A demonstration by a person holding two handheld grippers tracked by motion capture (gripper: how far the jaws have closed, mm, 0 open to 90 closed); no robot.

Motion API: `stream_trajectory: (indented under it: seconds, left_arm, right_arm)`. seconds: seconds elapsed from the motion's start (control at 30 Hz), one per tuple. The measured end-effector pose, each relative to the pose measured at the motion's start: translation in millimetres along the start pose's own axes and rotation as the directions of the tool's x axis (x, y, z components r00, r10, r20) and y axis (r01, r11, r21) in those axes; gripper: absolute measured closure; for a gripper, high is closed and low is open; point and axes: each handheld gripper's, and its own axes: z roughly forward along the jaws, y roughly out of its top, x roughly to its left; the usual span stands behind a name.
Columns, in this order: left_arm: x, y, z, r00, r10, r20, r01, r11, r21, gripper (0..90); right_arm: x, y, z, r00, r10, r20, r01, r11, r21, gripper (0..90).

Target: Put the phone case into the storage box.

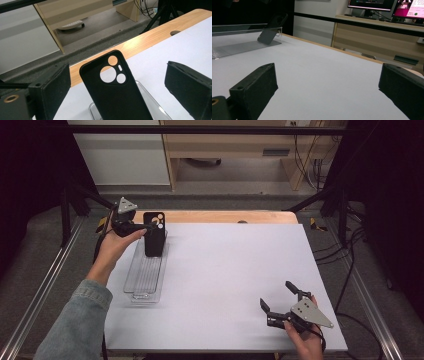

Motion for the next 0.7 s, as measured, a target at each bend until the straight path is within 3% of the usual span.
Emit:
stream_trajectory:
  seconds: [0.7]
  left_arm:
    - [-14.3,-1.2,2.8,0.9996,0.009,0.028,-0.009,0.9999,-0.013,4.8]
  right_arm:
    - [-0.2,0.2,-0.3,1.0000,0.002,0.001,-0.002,1.000,-0.001,2.2]
